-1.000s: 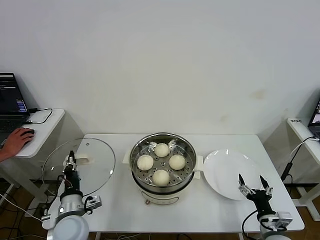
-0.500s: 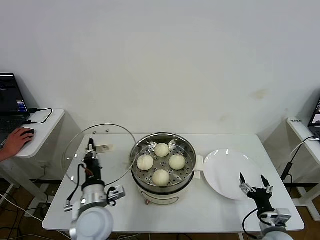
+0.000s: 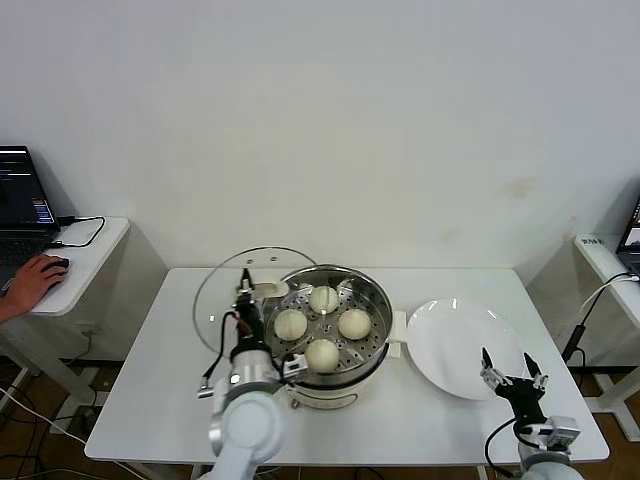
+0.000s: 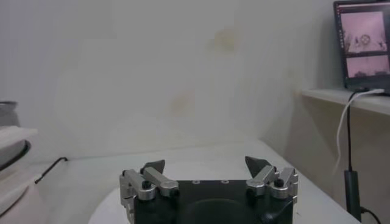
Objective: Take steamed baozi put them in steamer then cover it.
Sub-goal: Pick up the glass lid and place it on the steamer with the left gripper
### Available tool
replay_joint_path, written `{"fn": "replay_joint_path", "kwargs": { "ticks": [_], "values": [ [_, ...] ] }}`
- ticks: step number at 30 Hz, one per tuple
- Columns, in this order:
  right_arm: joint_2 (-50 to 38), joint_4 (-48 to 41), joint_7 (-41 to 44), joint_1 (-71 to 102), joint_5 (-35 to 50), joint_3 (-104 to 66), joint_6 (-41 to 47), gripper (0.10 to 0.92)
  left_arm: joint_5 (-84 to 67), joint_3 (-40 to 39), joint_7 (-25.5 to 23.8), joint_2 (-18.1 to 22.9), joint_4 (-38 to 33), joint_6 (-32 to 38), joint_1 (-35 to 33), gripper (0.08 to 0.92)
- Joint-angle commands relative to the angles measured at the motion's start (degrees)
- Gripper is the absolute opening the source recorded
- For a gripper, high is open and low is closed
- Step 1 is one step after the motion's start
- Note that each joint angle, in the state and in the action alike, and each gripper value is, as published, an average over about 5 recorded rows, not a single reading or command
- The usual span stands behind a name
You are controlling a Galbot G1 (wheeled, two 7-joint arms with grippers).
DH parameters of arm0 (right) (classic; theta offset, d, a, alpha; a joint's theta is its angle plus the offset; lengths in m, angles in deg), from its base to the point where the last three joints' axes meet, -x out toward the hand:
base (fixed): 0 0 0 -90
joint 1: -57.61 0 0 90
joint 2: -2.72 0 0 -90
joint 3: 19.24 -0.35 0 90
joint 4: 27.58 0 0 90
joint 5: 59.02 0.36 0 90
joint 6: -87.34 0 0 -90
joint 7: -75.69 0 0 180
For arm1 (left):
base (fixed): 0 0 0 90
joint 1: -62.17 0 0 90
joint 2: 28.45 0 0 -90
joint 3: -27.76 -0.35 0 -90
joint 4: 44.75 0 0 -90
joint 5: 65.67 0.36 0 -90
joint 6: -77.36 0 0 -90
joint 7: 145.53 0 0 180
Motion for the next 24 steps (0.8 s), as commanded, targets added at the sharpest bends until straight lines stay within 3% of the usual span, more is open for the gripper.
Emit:
{"fn": "replay_joint_path", "kwargs": {
  "ticks": [1,14,24],
  "values": [
    [0.76,-0.91,0.03,-0.55,-0.66,-0.25,0.0,0.822,2.92,-7.98,-4.17,5.88,4.92,-0.63,5.62,0.137],
    [1.0,-2.44,0.14,-1.27,-0.96,-0.46,-0.47,0.823,1.3,-12.27,-5.69,6.2,6.9,-0.76,7.54,0.137],
    [0.91,-2.85,0.25,-1.56,-1.01,-0.4,-0.66,0.823,3.5,-11.88,-6.84,6.16,6.8,-0.81,5.37,0.137]
  ]
}}
